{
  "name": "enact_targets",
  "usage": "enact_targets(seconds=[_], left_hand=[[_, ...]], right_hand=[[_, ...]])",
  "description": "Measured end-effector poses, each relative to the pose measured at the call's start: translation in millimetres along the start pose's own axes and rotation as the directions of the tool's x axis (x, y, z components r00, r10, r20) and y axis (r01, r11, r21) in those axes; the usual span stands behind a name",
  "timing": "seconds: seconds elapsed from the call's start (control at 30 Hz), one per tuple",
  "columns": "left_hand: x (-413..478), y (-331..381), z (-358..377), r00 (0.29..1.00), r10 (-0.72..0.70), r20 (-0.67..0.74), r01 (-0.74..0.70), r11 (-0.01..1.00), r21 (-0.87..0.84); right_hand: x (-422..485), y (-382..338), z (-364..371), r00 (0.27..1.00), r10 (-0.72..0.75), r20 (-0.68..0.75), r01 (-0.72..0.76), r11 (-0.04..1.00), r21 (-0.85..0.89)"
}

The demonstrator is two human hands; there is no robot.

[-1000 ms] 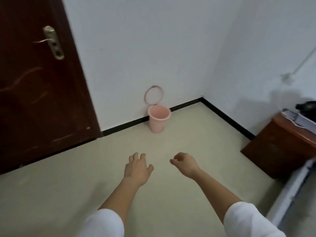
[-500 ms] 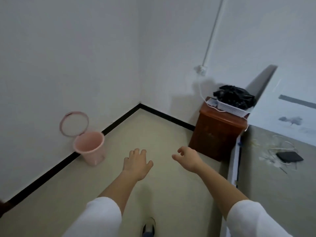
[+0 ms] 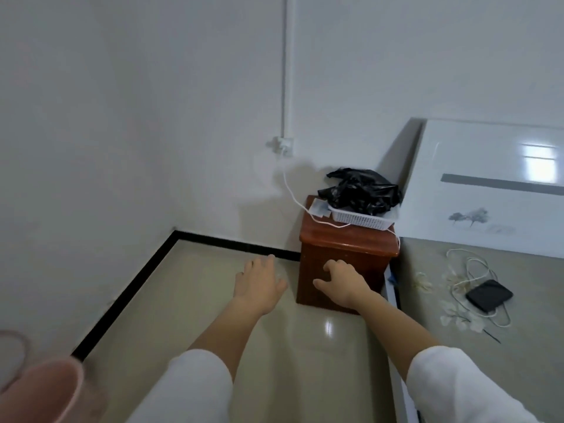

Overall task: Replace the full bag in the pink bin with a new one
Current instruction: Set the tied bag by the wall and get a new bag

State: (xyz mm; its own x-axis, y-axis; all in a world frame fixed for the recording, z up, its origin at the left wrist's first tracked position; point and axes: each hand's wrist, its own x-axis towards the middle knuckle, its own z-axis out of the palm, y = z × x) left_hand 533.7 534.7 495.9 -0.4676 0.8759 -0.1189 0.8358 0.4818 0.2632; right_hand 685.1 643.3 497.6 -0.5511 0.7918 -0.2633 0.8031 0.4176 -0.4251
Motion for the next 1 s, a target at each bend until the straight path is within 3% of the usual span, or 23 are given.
enact_targets(seconds=[0.17,0.5,0.73,0.9,1.0], left_hand=[[126.1,67.4,25.5,0.997,0.075,-0.02,-0.076,0.993,-0.091],[329.5,166.0,85.2,0.991,-0.016,0.133,0.046,0.973,-0.225],[434.6,176.9,99.8,0.972,-0.061,0.229,0.105,0.977,-0.185],[498.2,175.9,106.9,0.975,-0.044,0.217,0.097,0.965,-0.242],[529.1,172.3,106.8,0.975,-0.062,0.212,0.112,0.966,-0.231]], right_hand=[[109.5,63.6,-46.5,0.997,0.059,-0.042,-0.059,0.998,-0.003],[314.2,189.5,-137.5,0.988,0.155,0.02,-0.153,0.985,-0.073],[419.6,209.9,-154.2,0.992,0.124,0.02,-0.123,0.992,-0.028],[483.5,215.4,-165.2,0.99,0.13,-0.046,-0.135,0.984,-0.12],[512.9,219.6,-169.9,0.993,0.114,-0.011,-0.114,0.975,-0.193]])
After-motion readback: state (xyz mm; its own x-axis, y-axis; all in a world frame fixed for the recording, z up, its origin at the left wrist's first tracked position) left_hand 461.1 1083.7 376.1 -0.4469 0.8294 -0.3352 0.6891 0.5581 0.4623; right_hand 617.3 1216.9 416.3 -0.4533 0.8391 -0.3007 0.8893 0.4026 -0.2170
